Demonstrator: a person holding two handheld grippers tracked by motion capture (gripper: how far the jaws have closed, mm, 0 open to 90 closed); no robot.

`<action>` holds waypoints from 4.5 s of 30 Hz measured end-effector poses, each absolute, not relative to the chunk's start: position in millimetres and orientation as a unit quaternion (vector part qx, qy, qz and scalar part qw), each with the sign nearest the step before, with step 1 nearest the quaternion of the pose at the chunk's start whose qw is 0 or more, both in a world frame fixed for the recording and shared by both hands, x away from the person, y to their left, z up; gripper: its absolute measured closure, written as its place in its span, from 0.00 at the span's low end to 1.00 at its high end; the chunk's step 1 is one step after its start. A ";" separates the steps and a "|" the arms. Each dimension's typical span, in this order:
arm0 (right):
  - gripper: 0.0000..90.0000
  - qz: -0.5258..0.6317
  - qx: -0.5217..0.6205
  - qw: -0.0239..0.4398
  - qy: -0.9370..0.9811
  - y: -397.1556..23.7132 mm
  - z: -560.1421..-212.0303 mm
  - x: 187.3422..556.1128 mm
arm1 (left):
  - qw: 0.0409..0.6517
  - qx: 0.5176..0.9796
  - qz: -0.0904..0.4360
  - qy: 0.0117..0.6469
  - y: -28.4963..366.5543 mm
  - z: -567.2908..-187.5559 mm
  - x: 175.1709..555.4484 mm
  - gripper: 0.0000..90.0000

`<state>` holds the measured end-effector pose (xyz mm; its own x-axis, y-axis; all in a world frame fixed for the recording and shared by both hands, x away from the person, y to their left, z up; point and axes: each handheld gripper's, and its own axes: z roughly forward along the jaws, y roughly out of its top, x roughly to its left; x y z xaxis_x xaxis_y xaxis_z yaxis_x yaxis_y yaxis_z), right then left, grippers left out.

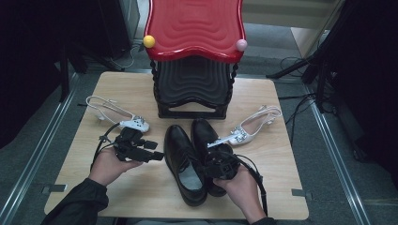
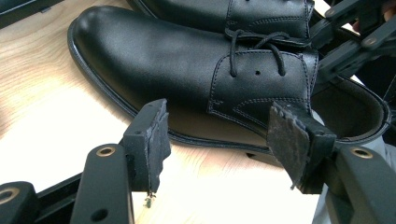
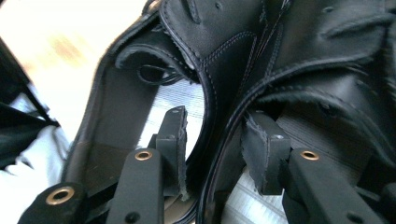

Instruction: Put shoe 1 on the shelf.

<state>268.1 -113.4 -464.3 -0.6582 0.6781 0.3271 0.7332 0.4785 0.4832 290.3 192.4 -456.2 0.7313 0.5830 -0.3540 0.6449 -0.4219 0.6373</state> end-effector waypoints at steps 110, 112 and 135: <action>0.92 -0.445 -0.571 -0.078 -0.686 -92.9 -374.5 413.5 | 0.411 0.825 -0.035 0.386 227.0 -458.5 281.5 0.44; 0.92 -0.444 -0.575 -0.089 -0.681 -87.1 -376.0 415.0 | 0.408 0.827 -0.034 0.386 226.8 -458.8 281.4 0.44; 0.86 -0.431 -0.623 -0.140 -0.638 -43.8 -382.4 433.1 | 0.415 0.830 -0.045 0.370 218.0 -457.3 279.3 0.44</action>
